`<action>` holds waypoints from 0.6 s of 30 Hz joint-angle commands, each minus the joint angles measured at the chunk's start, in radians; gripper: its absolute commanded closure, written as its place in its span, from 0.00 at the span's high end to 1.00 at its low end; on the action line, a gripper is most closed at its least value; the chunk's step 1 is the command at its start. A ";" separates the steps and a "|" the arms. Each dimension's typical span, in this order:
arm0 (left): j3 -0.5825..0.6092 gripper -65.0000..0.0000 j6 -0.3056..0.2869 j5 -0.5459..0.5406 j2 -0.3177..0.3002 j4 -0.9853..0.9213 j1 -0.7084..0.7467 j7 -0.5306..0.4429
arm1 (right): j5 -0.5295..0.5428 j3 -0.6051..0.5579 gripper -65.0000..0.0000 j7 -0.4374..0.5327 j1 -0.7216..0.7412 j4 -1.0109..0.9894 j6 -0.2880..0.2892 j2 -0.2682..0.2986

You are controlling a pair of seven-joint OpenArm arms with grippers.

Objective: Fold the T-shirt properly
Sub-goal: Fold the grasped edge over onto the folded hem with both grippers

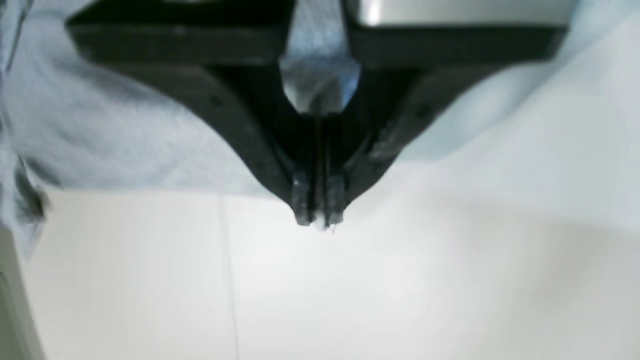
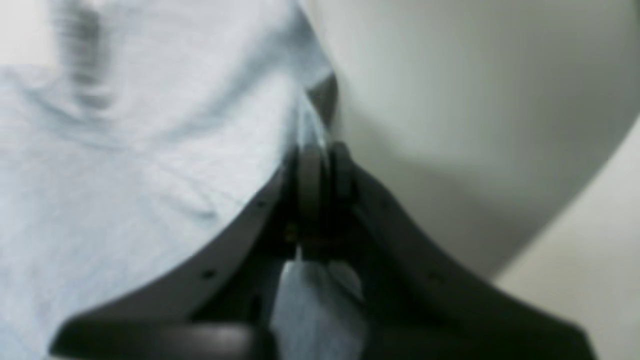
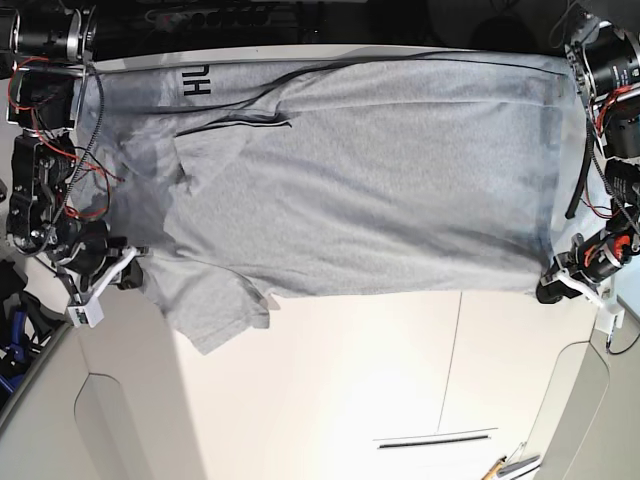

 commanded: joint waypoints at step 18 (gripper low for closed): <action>-0.345 0.00 -0.010 -0.276 -0.019 0.429 0.435 0.215 | 0.120 0.249 0.00 -0.171 -0.448 0.471 0.003 0.016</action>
